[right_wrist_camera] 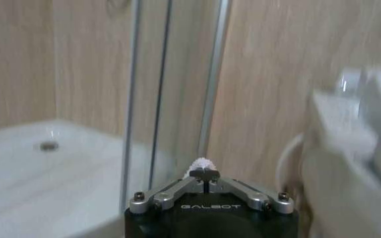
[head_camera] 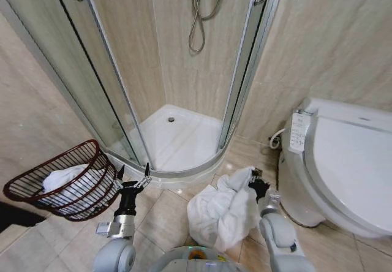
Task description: Discard the used towel into the hamper.
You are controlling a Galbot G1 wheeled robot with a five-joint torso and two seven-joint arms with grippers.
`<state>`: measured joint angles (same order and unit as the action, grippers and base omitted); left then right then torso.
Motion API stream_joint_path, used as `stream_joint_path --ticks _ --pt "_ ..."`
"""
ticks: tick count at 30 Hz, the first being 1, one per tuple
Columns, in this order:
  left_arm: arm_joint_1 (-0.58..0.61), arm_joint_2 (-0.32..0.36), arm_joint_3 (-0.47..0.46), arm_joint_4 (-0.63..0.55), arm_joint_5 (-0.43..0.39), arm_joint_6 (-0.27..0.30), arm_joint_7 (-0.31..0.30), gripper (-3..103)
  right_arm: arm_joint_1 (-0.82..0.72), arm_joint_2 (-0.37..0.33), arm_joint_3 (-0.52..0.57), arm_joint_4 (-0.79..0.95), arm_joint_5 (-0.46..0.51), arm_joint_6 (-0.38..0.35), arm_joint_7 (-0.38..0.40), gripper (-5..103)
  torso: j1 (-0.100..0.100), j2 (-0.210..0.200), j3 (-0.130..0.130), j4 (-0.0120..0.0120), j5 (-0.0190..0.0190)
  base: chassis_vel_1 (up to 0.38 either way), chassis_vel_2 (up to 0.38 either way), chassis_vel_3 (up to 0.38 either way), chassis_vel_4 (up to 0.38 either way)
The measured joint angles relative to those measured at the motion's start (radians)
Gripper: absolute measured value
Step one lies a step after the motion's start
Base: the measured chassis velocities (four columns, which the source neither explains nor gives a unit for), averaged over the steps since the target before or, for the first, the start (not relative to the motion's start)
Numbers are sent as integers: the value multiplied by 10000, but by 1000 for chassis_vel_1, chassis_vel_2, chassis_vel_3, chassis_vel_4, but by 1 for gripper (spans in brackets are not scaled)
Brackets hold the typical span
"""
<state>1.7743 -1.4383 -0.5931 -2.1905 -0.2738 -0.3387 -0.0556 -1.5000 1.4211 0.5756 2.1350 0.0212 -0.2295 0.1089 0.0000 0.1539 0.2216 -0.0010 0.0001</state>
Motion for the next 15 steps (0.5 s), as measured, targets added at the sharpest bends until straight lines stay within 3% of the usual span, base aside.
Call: stream_joint_path --ticks 8,15 --pt "-5 4 -142 -19 -34 -64 9 100 -201 -385 -11 1943 -481 -70 -33 0 0 0 0 2 0 0 0 0 0" --pt "-187 -10 -330 96 -189 -75 5 100 -723 -1105 79 3398 -76 -260 -312 0 0 0 0 0 -1 0 0 0 0"
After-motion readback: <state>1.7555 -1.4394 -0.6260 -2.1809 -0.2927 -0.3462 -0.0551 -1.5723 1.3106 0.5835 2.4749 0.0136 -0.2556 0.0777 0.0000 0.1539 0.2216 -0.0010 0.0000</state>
